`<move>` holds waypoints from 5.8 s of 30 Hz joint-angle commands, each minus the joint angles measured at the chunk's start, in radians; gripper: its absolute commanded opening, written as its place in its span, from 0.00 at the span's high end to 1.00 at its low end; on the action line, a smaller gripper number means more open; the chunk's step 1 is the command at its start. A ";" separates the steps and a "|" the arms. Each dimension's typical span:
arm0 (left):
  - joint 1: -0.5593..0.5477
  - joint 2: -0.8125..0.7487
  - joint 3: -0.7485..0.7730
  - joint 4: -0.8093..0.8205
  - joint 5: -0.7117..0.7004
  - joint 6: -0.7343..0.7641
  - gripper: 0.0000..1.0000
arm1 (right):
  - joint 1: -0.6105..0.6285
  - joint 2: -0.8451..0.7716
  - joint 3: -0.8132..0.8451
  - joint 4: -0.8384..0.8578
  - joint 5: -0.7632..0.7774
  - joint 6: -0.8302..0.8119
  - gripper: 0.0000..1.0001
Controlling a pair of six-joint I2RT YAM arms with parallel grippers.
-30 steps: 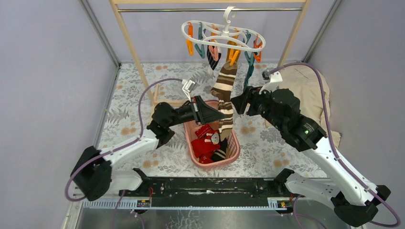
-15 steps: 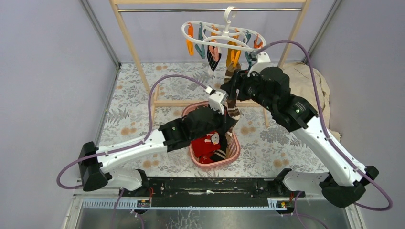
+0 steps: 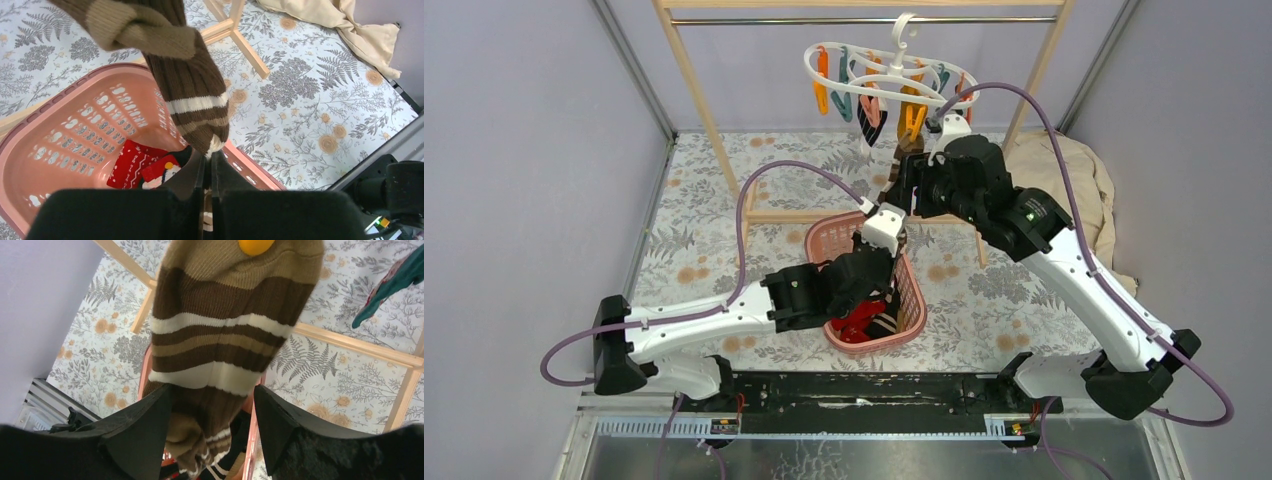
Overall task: Remove the socks clipped to the hanger
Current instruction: Remove the sock from the hanger, then place the sock in the bin.
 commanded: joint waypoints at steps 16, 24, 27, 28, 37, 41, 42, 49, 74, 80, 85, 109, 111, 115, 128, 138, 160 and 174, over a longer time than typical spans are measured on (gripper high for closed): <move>-0.053 -0.083 -0.004 0.083 -0.095 0.080 0.87 | 0.005 -0.108 -0.211 0.229 -0.099 0.014 0.88; 0.045 -0.177 -0.091 0.140 0.066 0.011 0.53 | -0.061 -0.246 -0.381 0.411 -0.301 0.031 0.89; 0.144 -0.241 -0.168 0.208 0.252 -0.029 0.46 | -0.162 -0.273 -0.457 0.506 -0.477 0.106 0.89; 0.170 -0.257 -0.181 0.225 0.278 -0.038 0.44 | -0.194 -0.280 -0.471 0.544 -0.530 0.123 0.89; 0.245 -0.325 -0.222 0.287 0.441 -0.056 0.31 | -0.295 -0.260 -0.577 0.829 -0.789 0.270 0.89; 0.248 -0.336 -0.149 0.287 0.449 -0.045 0.18 | -0.296 -0.247 -0.571 0.769 -0.746 0.227 0.90; 0.249 -0.325 -0.119 0.286 0.453 -0.034 0.13 | -0.297 -0.247 -0.573 0.759 -0.732 0.219 0.90; 0.260 -0.176 0.121 0.256 0.422 0.051 0.01 | -0.297 -0.252 -0.583 0.721 -0.700 0.188 0.91; 0.447 0.143 0.417 0.415 0.558 0.038 0.07 | -0.296 -0.271 -0.574 0.668 -0.714 0.107 0.92; 0.465 0.197 0.462 0.413 0.564 0.041 0.15 | -0.296 -0.274 -0.572 0.643 -0.717 0.103 0.92; 0.475 0.210 0.484 0.403 0.549 0.049 0.17 | -0.296 -0.274 -0.565 0.631 -0.719 0.098 0.92; 0.489 0.252 0.516 0.413 0.563 0.029 0.42 | -0.296 -0.268 -0.566 0.628 -0.729 0.092 0.92; 0.489 0.253 0.518 0.412 0.559 0.028 0.44 | -0.296 -0.269 -0.568 0.627 -0.729 0.092 0.92; 0.490 0.257 0.527 0.408 0.559 0.028 0.48 | -0.296 -0.269 -0.570 0.628 -0.729 0.091 0.92; 0.490 0.271 0.547 0.380 0.552 0.024 0.59 | -0.297 -0.263 -0.573 0.632 -0.738 0.092 0.92; 0.489 0.277 0.542 0.377 0.553 0.022 0.70 | -0.296 -0.260 -0.579 0.634 -0.736 0.094 0.93; 0.490 0.213 0.436 0.399 0.566 0.005 0.50 | -0.278 -0.308 -0.729 0.721 -0.928 0.167 0.93; 0.488 0.086 0.275 0.405 0.637 -0.019 0.26 | -0.018 -0.311 -0.750 0.560 -0.662 0.081 0.92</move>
